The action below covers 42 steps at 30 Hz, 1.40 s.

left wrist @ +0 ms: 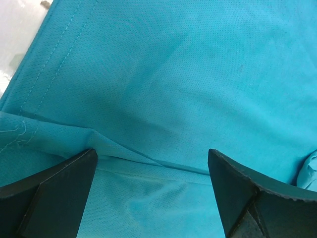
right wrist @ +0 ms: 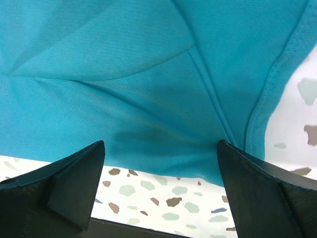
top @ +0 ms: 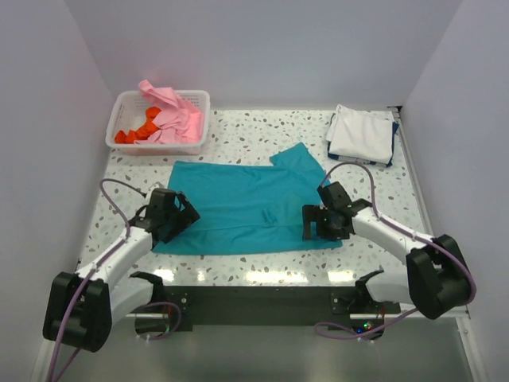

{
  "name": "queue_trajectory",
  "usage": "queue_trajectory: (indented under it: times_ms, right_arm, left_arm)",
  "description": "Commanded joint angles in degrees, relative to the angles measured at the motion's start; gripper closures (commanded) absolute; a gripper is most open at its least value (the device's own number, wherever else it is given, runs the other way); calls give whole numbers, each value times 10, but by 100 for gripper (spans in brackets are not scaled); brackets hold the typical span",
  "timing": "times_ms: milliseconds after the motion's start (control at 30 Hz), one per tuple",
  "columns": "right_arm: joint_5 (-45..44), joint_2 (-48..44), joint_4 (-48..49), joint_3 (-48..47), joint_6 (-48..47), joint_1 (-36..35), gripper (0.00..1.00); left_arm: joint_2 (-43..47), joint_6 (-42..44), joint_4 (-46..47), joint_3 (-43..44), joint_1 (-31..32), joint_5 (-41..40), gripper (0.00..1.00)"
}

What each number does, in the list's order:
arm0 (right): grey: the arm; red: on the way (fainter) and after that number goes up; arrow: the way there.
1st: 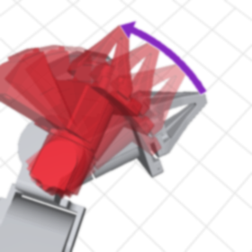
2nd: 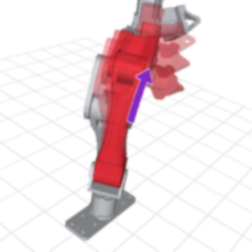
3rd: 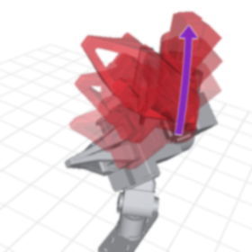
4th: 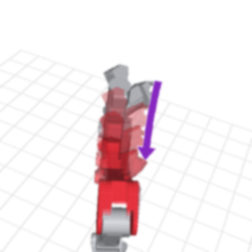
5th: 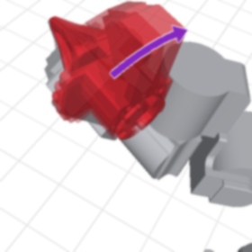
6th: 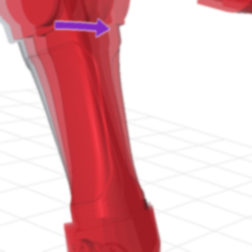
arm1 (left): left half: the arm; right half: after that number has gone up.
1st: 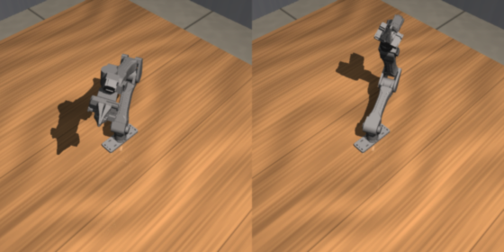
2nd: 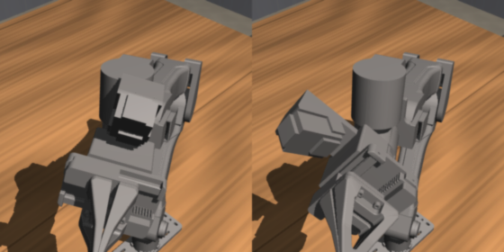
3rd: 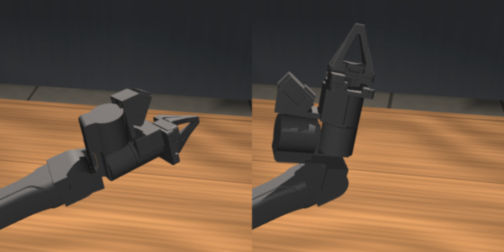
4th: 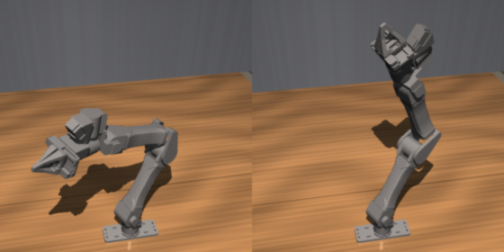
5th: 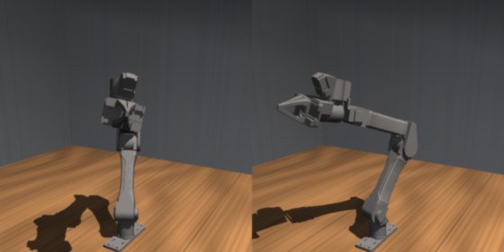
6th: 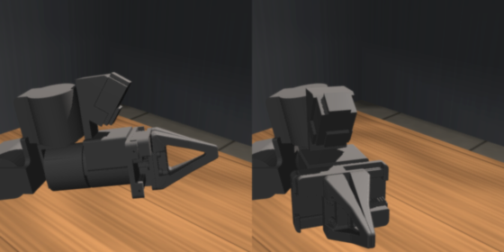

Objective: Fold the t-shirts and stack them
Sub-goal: Fold the tshirt

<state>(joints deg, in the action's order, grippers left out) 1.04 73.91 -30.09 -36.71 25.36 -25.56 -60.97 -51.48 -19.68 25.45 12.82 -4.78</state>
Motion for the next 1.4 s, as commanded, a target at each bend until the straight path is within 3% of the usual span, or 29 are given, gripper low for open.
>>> queue_trajectory:
  times_ms: [0,200,433,800,1000,1367]
  right_arm:
    - [-6,-26,-47,21,33,1,1]
    - [-9,-83,-77,-4,25,1,1]
    - [-35,-92,-66,-100,-5,-5,1]
    - [-111,95,-5,-205,-13,-83,1]
    - [-131,151,9,-178,2,-87,1]
    - [-153,110,20,-47,35,-87,1]
  left_arm:
    - [10,-34,-111,-37,-2,-3,0]
    - [64,-48,-134,-13,3,-11,0]
    - [10,-13,-129,100,3,-45,0]
    - [-187,32,-42,198,1,-35,0]
    - [-223,27,-16,173,1,-23,0]
    - [-166,4,8,75,2,-4,0]
